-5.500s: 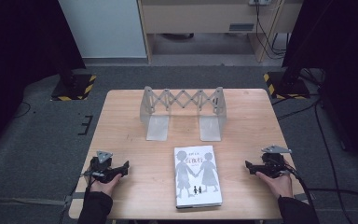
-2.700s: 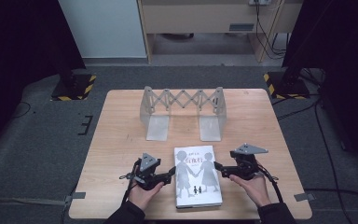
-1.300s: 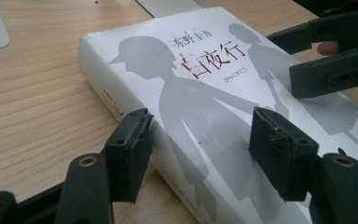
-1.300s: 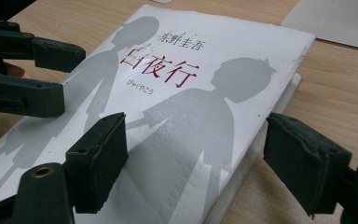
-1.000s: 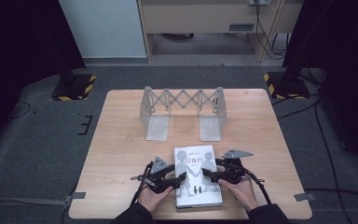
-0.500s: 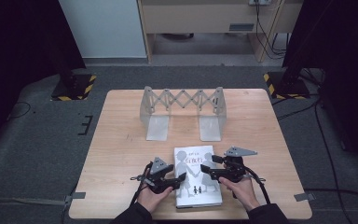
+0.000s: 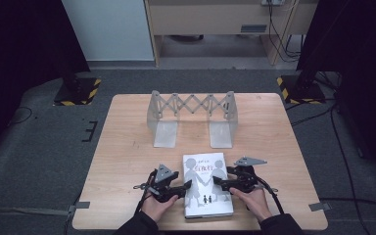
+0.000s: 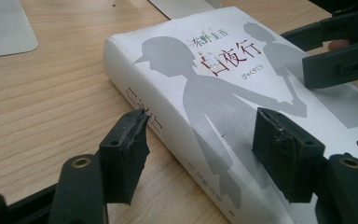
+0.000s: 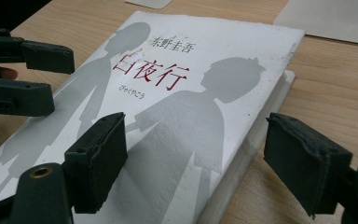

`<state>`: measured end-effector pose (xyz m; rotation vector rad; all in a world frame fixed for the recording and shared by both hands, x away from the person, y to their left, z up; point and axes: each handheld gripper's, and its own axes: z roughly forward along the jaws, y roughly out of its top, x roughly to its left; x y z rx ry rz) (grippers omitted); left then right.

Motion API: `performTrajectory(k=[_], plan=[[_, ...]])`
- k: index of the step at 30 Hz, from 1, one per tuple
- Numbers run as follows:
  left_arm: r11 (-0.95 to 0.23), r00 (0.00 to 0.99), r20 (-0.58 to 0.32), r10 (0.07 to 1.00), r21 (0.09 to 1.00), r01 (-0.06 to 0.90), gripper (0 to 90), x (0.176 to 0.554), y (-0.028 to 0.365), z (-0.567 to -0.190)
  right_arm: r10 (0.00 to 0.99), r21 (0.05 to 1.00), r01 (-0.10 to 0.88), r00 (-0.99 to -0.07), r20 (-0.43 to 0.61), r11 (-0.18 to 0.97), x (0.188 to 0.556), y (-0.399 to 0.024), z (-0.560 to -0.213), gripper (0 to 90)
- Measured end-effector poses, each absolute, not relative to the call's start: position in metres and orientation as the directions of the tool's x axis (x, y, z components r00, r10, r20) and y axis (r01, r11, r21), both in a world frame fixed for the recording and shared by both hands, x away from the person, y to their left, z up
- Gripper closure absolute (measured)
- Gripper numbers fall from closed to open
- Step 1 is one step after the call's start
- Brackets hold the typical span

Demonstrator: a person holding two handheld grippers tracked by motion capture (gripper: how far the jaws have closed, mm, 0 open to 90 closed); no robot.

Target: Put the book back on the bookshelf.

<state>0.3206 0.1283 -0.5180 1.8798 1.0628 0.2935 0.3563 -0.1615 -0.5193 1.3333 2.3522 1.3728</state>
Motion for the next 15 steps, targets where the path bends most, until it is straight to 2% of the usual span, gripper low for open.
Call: performTrajectory(k=[9, 15], plan=[[-0.195, 0.599, -0.223, 0.769, 0.811, 0.552, 33.8, 0.3207, 0.1279, -0.5185, 0.712, 0.751, 0.624, -0.627, 0.317, 0.215, 0.355, -0.1555, -0.5199, 19.7], [-0.195, 0.599, -0.22, 0.77, 0.812, 0.55, 27.8, 0.3209, 0.1279, -0.5189, 0.705, 0.764, 0.615, -0.63, 0.326, 0.196, 0.3552, -0.1571, -0.5162, 19.7]])
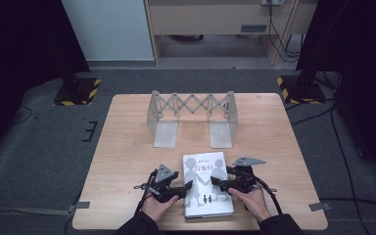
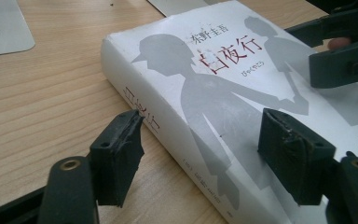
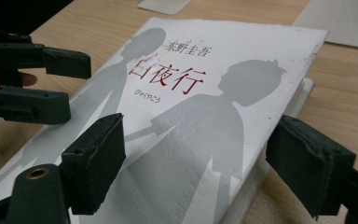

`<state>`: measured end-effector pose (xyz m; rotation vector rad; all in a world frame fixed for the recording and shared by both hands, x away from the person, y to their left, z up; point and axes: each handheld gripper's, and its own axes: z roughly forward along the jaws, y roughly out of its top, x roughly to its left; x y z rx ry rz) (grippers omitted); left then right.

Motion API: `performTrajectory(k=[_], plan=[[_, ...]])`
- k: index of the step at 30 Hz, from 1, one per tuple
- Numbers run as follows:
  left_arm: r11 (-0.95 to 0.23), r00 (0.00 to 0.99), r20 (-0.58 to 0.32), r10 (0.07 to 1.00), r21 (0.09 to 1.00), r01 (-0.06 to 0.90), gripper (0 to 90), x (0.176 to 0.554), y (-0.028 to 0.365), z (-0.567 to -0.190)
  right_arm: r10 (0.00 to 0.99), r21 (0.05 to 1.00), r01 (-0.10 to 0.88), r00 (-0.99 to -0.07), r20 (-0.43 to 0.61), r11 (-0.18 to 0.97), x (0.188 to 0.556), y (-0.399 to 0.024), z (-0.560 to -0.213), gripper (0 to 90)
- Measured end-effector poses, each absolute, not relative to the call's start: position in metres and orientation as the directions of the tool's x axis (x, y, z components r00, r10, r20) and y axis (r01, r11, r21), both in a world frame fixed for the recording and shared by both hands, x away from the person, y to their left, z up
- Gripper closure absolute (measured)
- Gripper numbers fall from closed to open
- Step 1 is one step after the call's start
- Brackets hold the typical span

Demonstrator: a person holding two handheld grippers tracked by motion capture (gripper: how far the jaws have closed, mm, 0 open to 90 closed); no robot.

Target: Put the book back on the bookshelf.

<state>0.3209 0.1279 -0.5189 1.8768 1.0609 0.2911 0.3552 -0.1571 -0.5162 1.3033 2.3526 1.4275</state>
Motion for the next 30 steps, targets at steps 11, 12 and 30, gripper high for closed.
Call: performTrajectory(k=[11, 12, 30], plan=[[-0.186, 0.573, -0.206, 0.793, 0.815, 0.549, 26.6, 0.321, 0.139, -0.516, 0.695, 0.798, 0.579, -0.643, 0.322, 0.165, 0.355, -0.157, -0.507, 19.8], [-0.176, 0.557, -0.201, 0.806, 0.817, 0.549, 27.4, 0.322, 0.144, -0.515, 0.691, 0.805, 0.574, -0.644, 0.33, 0.151, 0.355, -0.157, -0.505, 19.9], [-0.2, 0.542, -0.187, 0.819, 0.793, 0.576, 26.4, 0.326, 0.149, -0.525, 0.678, 0.81, 0.57, -0.651, 0.341, 0.14, 0.356, -0.152, -0.499, 20.0]])
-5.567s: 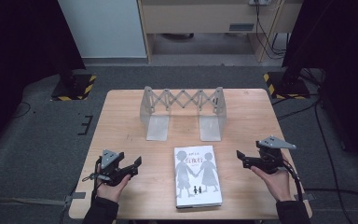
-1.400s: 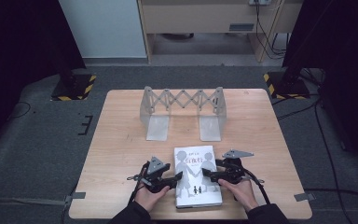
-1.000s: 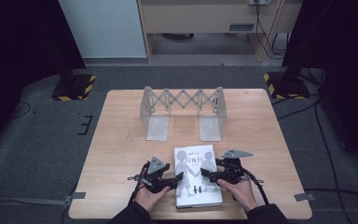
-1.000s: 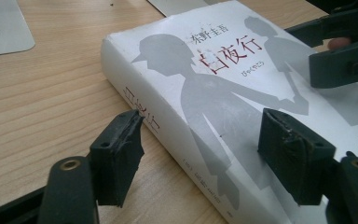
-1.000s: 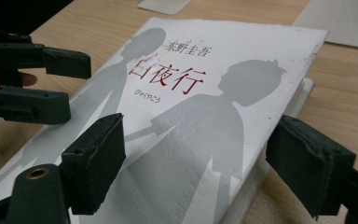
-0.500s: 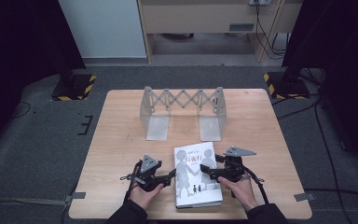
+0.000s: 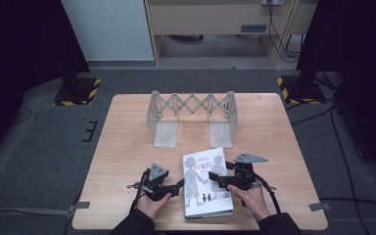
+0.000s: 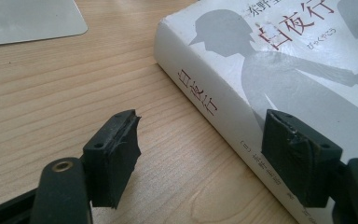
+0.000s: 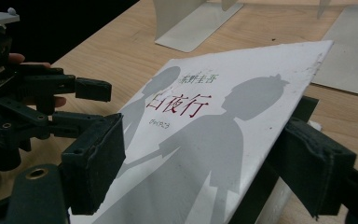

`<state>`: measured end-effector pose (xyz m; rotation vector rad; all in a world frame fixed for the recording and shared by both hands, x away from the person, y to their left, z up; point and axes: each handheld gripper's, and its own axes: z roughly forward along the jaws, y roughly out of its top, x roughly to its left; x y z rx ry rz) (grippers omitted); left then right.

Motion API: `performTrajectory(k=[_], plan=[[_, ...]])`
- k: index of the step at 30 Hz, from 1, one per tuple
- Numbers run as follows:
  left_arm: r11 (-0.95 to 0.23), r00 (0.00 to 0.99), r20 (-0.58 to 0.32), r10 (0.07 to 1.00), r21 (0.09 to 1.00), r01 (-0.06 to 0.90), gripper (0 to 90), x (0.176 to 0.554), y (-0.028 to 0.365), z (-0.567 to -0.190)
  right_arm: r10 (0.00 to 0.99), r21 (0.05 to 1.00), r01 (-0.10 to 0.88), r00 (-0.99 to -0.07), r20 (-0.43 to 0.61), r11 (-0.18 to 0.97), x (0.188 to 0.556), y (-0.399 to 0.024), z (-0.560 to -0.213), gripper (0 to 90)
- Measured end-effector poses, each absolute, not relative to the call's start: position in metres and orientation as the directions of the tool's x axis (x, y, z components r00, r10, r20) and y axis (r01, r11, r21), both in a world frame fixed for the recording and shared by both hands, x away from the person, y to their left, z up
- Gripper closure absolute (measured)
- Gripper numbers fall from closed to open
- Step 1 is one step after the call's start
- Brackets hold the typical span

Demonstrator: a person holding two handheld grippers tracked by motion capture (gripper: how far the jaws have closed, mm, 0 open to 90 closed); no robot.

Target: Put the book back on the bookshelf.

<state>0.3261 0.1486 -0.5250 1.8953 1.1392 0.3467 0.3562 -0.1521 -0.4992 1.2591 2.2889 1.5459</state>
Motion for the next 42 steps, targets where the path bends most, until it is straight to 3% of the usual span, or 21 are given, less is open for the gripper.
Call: performTrajectory(k=[31, 40, 42], plan=[[-0.198, 0.54, -0.188, 0.821, 0.793, 0.577, 25.3, 0.326, 0.149, -0.527, 0.652, 0.811, 0.567, -0.672, 0.352, 0.147, 0.354, -0.139, -0.5, 20.7], [-0.198, 0.54, -0.189, 0.82, 0.792, 0.577, 25.4, 0.326, 0.149, -0.527, 0.623, 0.779, 0.6, -0.683, 0.381, 0.181, 0.354, -0.131, -0.506, 23.7], [-0.197, 0.541, -0.19, 0.819, 0.793, 0.577, 25.4, 0.326, 0.149, -0.527, 0.624, 0.77, 0.615, -0.672, 0.399, 0.171, 0.354, -0.133, -0.507, 27.9]])
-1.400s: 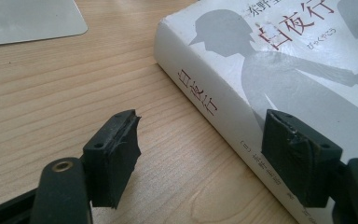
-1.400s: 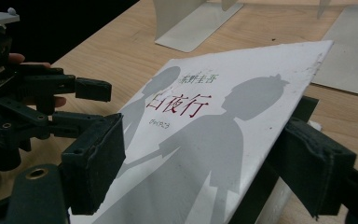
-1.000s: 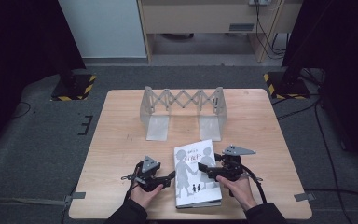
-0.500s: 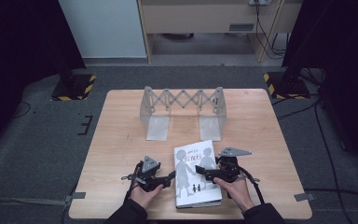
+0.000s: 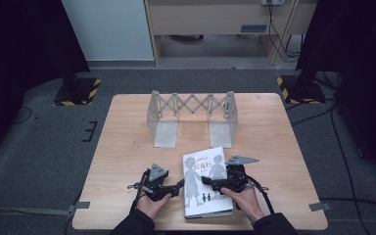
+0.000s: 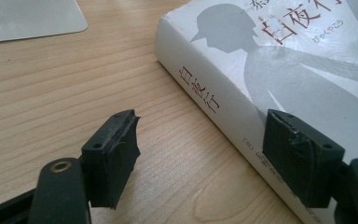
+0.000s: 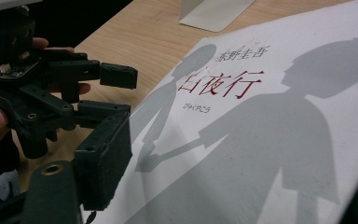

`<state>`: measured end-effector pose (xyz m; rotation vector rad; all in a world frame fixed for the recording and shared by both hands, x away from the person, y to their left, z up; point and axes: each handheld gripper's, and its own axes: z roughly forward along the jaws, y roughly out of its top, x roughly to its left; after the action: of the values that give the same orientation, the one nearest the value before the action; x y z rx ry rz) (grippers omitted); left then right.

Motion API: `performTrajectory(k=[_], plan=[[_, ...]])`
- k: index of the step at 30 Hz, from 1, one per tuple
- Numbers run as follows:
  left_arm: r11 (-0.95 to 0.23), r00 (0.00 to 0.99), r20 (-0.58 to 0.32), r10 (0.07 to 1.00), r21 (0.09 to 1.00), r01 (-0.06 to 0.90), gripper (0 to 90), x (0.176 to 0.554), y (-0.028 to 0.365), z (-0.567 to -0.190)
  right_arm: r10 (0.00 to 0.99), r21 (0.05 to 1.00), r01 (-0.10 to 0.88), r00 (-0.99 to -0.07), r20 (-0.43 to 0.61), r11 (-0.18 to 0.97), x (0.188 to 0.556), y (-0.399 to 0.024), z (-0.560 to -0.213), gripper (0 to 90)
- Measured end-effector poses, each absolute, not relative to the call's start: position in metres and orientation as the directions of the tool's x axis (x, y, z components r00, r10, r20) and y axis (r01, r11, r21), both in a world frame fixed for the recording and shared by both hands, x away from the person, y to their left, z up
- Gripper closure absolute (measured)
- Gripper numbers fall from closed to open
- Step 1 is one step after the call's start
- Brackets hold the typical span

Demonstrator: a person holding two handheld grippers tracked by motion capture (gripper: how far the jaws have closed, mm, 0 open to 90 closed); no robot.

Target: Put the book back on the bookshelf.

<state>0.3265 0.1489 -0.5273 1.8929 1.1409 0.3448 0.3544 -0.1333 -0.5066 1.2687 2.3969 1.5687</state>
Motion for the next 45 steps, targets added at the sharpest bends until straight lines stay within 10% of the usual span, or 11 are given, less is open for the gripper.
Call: performTrajectory(k=[45], plan=[[-0.088, 0.575, -0.327, 0.75, 0.812, 0.577, 23.2, 0.327, 0.151, -0.523, 0.568, 0.688, 0.726, -0.579, 0.585, 0.031, 0.36, -0.151, -0.5, 70.0]])
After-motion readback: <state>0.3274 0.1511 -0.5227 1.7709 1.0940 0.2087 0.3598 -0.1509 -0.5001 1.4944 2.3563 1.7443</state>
